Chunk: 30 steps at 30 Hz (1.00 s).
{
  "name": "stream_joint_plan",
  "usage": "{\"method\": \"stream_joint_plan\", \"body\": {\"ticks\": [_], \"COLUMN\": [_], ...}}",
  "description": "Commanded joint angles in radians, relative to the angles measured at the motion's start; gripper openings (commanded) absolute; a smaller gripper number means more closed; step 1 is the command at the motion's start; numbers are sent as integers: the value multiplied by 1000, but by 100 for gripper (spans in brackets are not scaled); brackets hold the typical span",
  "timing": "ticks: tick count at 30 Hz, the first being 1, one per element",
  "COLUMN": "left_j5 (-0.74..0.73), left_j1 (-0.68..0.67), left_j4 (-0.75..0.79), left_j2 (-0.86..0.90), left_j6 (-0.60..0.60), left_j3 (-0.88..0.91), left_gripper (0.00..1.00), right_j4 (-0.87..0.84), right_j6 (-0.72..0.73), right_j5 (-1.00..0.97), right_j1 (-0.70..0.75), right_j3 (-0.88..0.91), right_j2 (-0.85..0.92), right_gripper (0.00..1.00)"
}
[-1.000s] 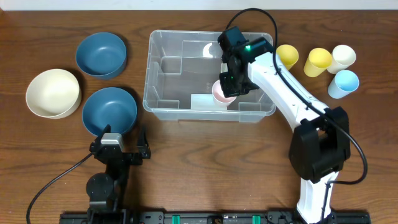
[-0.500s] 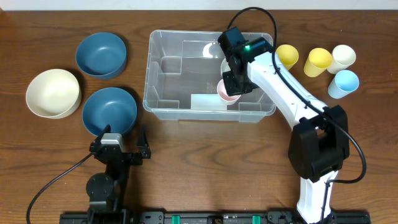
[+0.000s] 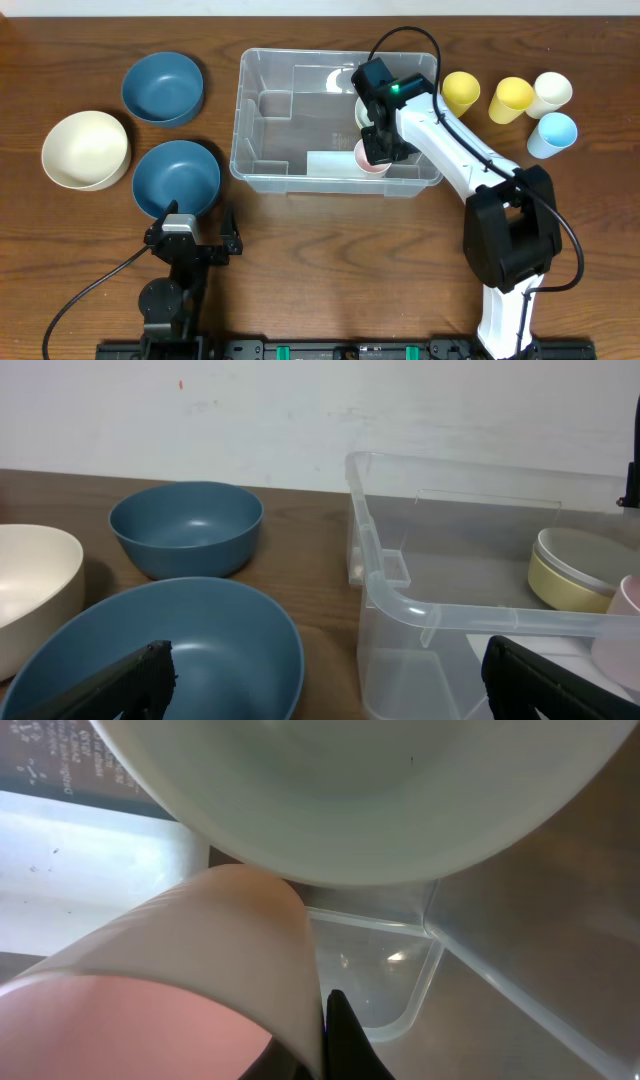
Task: Pack container
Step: 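Carry the pink cup into the bin and set it near the front, then open the right gripper and lift it away from the pink cup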
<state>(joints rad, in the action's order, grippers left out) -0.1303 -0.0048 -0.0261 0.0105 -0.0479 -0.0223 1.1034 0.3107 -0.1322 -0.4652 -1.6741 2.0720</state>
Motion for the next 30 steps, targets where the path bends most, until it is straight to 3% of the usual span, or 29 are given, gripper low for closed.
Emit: {"method": "stream_joint_plan", "body": {"ticks": [1,2,4,6,17,21,30], "left_j5": [-11,-11,-11,-11,-11,-11,-11], "left_j1": [-3,-3,-3,-3,-3,-3,-3], "left_j4": [-33,-33,-33,-33,-33,-33,-33], "left_j2": [-5,-5,-5,-5,-5,-5,-5], "left_j6": [10,10,9,9,10,10,10], "left_j3": [18,18,18,18,18,18,18], "left_gripper": [98,98,98,98,98,98,98], "right_j4": [-9,-11,-13,-8,212,297,426], "right_j6": [18,18,18,17,8,7,10], "right_j5": [-18,-18,-17,0,94,114,111], "right_j1": [2,2,2,2,3,46,380], "right_j3": [8,8,8,0,-291,-425,-471], "right_j2": [8,8,8,8,-18,-43,-82], "right_gripper": [13,27,42,50,51,56,58]}}
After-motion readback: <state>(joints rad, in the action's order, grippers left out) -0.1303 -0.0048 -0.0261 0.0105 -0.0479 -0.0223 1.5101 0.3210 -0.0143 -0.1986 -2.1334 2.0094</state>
